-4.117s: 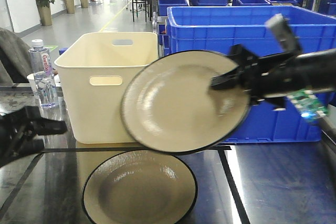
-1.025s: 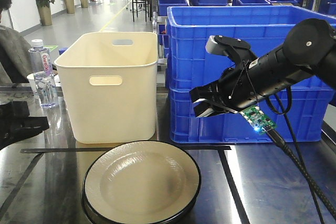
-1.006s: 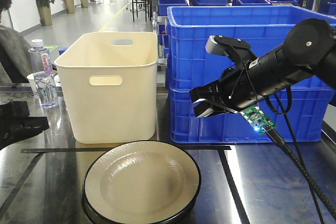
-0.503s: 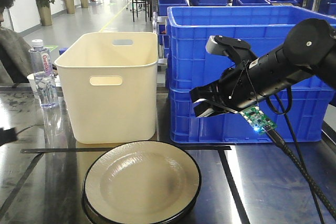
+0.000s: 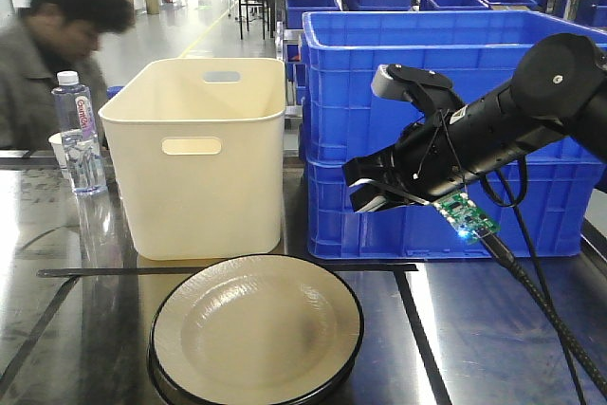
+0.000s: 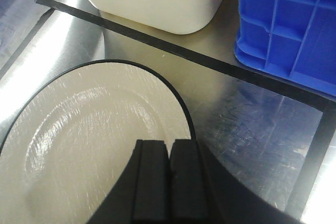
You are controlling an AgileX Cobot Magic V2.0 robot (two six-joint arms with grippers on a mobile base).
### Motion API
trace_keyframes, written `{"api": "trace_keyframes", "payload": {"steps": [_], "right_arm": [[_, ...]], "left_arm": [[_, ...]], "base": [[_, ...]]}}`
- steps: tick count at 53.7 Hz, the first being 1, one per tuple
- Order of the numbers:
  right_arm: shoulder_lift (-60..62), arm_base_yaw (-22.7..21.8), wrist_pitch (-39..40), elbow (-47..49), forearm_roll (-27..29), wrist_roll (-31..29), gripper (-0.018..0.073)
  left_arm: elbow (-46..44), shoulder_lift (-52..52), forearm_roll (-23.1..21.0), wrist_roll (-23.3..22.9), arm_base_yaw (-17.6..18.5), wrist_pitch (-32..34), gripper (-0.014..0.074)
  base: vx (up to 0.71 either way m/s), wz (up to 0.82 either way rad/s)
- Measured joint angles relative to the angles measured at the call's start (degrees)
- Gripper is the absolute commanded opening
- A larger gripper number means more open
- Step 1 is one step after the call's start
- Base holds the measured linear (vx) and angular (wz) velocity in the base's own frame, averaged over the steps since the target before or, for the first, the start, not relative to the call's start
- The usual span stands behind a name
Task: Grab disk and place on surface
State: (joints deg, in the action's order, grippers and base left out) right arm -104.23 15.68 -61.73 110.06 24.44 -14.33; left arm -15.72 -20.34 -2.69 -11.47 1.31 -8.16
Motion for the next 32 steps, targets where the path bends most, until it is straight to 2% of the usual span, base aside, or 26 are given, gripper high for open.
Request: {"api": "trace_keyframes", "payload": {"steps": [9,18,25,32], "right_arm": [[0.0,0.0,0.0,0.0,0.0,0.0,-0.0008],[0.0,0.0,0.0,0.0,0.0,0.0,-0.0008],[0.0,0.0,0.0,0.0,0.0,0.0,-0.0008],[0.0,0.0,0.0,0.0,0.0,0.0,-0.0008]], "left_arm": [[4.6,5.3,1.0,0.9,0.0,2.4,-0.0008],[6.9,8.2,1.1,4.6,0.0,2.6,-0.0008],[9.8,13.8,1.0,7.4,0.0,3.3,-0.0008],[14.3,20.1,1.1,7.8,0.0,3.9,-0.0008]], "base": [[0.0,0.0],[0.0,0.0],[0.0,0.0],[0.0,0.0]]}}
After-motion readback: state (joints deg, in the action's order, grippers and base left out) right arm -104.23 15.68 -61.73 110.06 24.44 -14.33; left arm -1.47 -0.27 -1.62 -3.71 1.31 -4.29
